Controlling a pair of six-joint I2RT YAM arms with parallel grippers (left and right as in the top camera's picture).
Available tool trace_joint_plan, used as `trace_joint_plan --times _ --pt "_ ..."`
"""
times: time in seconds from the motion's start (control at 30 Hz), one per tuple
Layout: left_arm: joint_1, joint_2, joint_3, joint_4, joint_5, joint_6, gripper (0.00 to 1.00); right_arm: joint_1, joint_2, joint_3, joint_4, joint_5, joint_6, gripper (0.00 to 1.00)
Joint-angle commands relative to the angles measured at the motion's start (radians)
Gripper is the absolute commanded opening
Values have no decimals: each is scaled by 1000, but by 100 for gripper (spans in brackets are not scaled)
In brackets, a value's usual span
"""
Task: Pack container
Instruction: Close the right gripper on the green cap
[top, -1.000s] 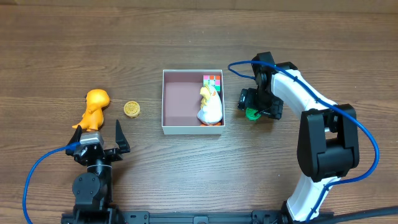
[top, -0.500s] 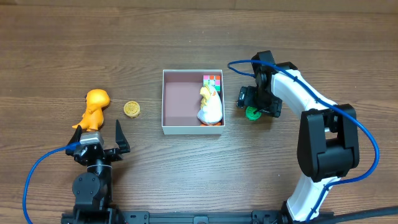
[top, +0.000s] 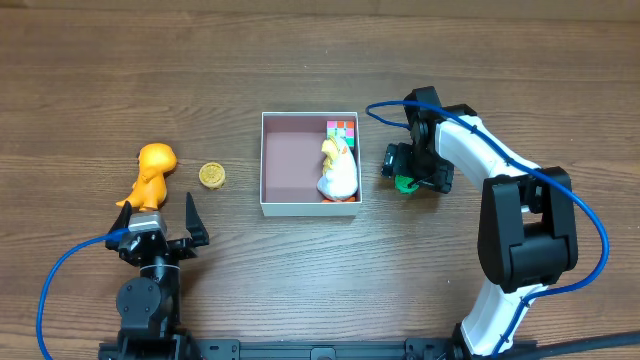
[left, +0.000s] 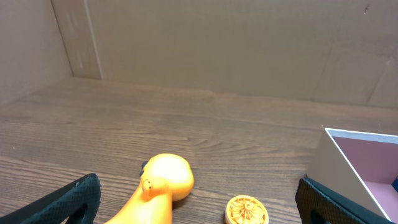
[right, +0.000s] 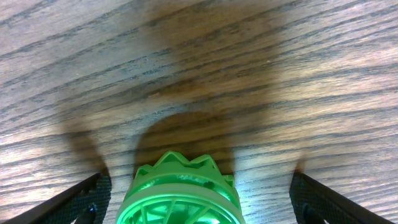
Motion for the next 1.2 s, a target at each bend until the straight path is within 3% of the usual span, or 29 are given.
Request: trace_joint_plan --times 0.0,0.1,1.17 --pt "7 -2 -3 1 5 26 100 3 14 -18 17 -17 -7 95" --pt "7 -2 -3 1 5 26 100 3 14 -18 29 -86 -64 95" --pt "7 -2 -3 1 5 26 100 3 14 -18 -26 -5 -60 90"
